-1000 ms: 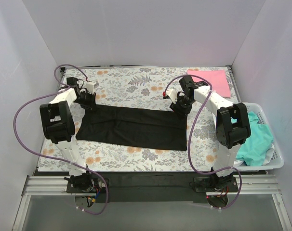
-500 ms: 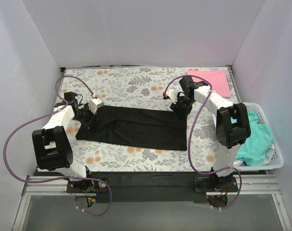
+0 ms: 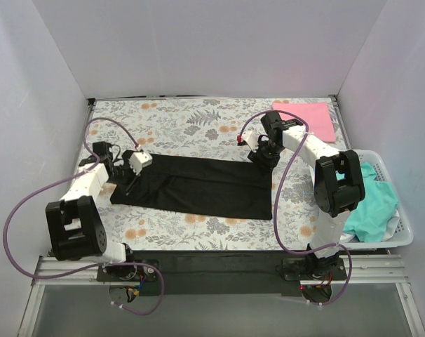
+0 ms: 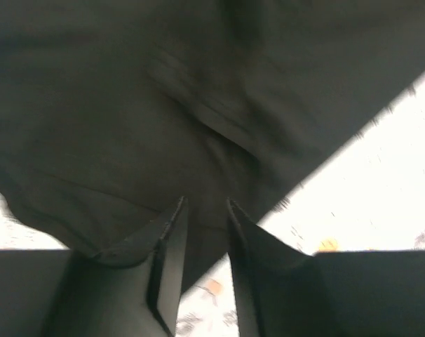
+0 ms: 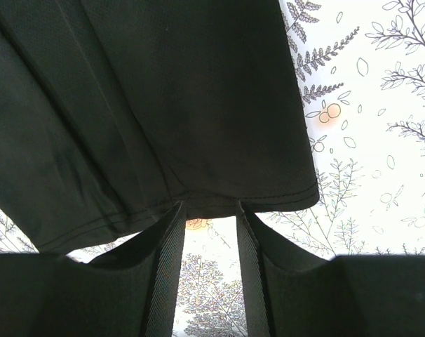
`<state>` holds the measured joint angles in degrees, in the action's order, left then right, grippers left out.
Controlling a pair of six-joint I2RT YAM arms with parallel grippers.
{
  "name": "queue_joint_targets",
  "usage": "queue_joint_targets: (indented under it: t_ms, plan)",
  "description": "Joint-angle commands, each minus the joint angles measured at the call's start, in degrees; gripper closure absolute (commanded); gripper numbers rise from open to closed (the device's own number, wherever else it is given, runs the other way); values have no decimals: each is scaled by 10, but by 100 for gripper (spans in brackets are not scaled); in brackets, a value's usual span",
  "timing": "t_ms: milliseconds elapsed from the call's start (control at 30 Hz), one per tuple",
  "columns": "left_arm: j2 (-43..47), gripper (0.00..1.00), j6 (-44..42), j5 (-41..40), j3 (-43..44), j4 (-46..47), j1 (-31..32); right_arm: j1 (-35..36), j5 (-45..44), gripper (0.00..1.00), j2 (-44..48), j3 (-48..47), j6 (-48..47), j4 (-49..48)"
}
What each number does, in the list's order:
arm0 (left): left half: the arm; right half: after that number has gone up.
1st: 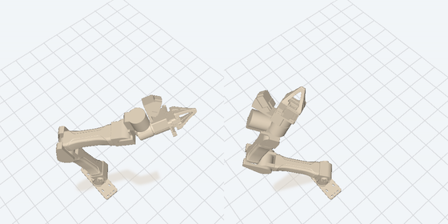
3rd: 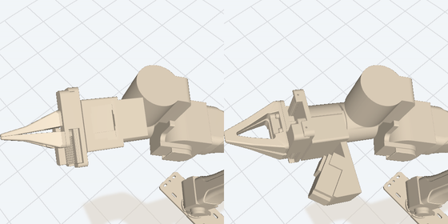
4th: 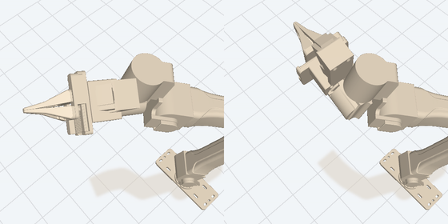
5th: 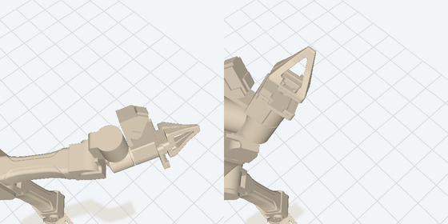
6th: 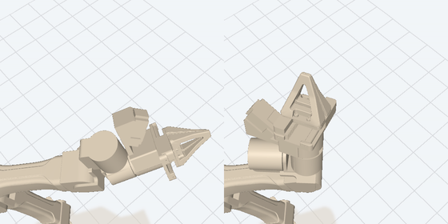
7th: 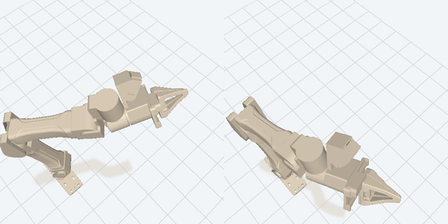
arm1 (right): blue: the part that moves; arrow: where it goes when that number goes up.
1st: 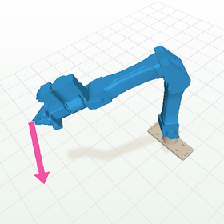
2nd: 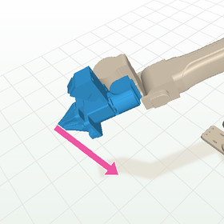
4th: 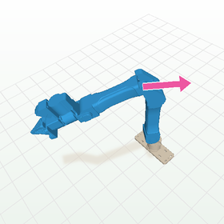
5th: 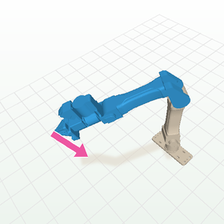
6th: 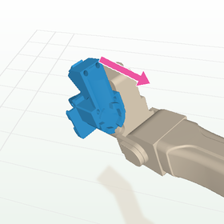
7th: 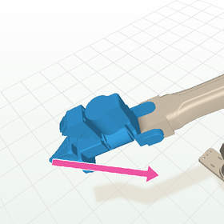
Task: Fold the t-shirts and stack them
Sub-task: Fold the tshirt
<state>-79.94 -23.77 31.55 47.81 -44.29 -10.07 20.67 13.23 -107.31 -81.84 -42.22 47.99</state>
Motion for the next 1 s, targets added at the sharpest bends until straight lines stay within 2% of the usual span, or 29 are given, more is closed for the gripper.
queue_joint_targets:
  t_ms: [0, 67, 167, 333, 467, 667, 867, 967]
  plan:
    - [-48, 71, 113, 42, 84, 33, -5, 2, 7, 60, 8, -6, -1, 6]
    - [-89, 69, 178, 34, 108, 55, -4, 2, 5, 61, 9, -5, -1, 6]
    - [-133, 71, 232, -2, 134, 92, -1, 2, 7, 61, 8, -6, 0, 5]
    - [-166, 78, 249, -36, 144, 93, 46, 2, 9, 64, 0, -14, 5, 5]
    - [-147, 80, 241, -39, 120, 91, 92, 3, 6, 64, -7, -21, 6, 6]
    - [-69, 79, 202, -55, 62, 84, 162, 2, 4, 64, -12, -18, 4, 6]
    - [-8, 80, 166, -25, 58, 40, 160, 3, 14, 64, -23, -37, 12, 6]
    - [17, 79, 200, 18, 62, 56, 132, 5, 15, 64, -28, -45, 13, 6]
